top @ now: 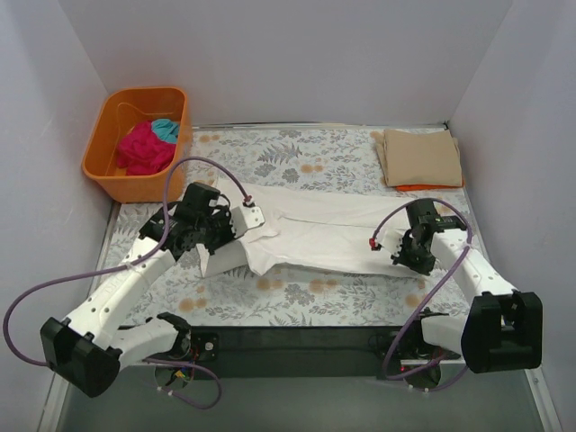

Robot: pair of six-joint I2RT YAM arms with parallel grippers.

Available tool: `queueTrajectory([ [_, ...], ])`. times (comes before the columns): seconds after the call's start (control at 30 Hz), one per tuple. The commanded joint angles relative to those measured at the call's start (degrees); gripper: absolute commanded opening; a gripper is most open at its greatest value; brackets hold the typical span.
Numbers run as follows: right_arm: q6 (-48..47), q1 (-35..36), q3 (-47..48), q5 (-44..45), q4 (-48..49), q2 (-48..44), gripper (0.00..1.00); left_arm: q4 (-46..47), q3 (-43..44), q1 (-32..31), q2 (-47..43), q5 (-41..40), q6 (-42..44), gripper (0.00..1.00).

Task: Fold and stack the t-shirts
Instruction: Fold the tshirt

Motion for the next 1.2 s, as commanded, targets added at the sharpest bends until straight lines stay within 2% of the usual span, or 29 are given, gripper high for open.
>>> queueTrajectory([
  [0.0,-5.1,-1.2,5.3,-2.4,-2.1,3.4,0.01,8.4,4.9,2.8,3.5,-0.9,4.5,0.00],
  [0.3,-4.9,-2.5,14.5,-3.6,-2.1,15.4,0.01,16.5,11.4,5.1,16.4,-0.7,5.6,0.00],
  [0.7,-4.4,-4.0,22.5,-6.0,-1.9,27.8,0.01,19.7,15.0,8.9,23.8,1.4,6.7,0.00],
  [1.03,-4.2,-4.5,28.4,-5.9,-2.1,32.8,0.01,21.0,16.5,11.2,27.5,2.0,7.3,0.00],
  [1.1,-4.0,-4.5,28.7,-6.0,-1.7,34.1,0.10,21.2,16.5,11.5,28.0,2.0,6.8,0.00],
  [1.17,-2.5,-4.6,30.2,-6.3,-1.4,34.9,0.23,21.3,16.4,11.5,28.6,1.8,6.8,0.00],
])
